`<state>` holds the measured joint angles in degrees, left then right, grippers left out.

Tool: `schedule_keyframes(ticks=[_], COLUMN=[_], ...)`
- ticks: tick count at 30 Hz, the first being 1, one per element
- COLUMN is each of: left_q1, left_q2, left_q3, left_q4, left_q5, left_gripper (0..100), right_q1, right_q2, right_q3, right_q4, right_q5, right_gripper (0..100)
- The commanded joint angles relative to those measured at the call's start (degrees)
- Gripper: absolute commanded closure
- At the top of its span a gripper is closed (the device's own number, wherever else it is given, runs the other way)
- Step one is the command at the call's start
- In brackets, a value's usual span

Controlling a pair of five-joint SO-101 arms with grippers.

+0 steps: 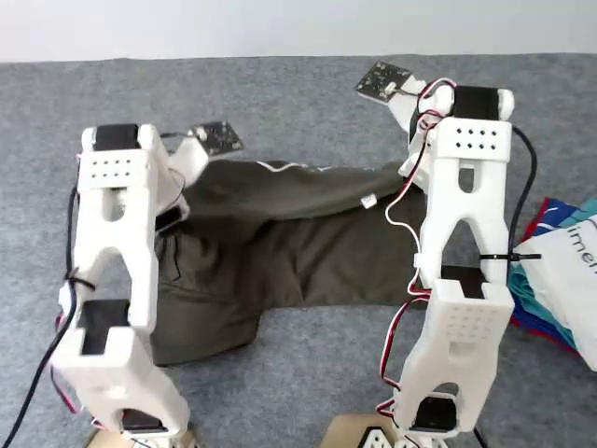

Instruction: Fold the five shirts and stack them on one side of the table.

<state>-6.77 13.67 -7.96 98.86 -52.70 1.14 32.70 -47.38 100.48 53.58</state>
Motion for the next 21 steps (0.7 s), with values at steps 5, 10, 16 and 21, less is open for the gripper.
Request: schedule_keyframes(ticks=[5, 10, 16, 21], left_q1=[-0.44, -0.35, -1.14, -3.52], left_q2=[-13.19, -16.97, -18.81, -22.24], left_q3=[13.41, 19.56, 25.54, 29.93], left_q4=[1.85, 1.85, 1.85, 1.85], left_q5=[-5.1, -6.51, -8.18, -13.45], left_gripper=[100, 99, 94, 94], right_q1=[0.57, 1.01, 2.15, 2.24], right_q2=[-10.51, -12.09, -12.09, -12.26], right_q3=[15.12, 21.54, 24.44, 26.2], right_q4=[2.42, 2.33, 2.33, 2.33], right_q5=[3.6, 5.54, 6.59, 6.95], right_gripper=[98.7, 98.7, 98.7, 98.7])
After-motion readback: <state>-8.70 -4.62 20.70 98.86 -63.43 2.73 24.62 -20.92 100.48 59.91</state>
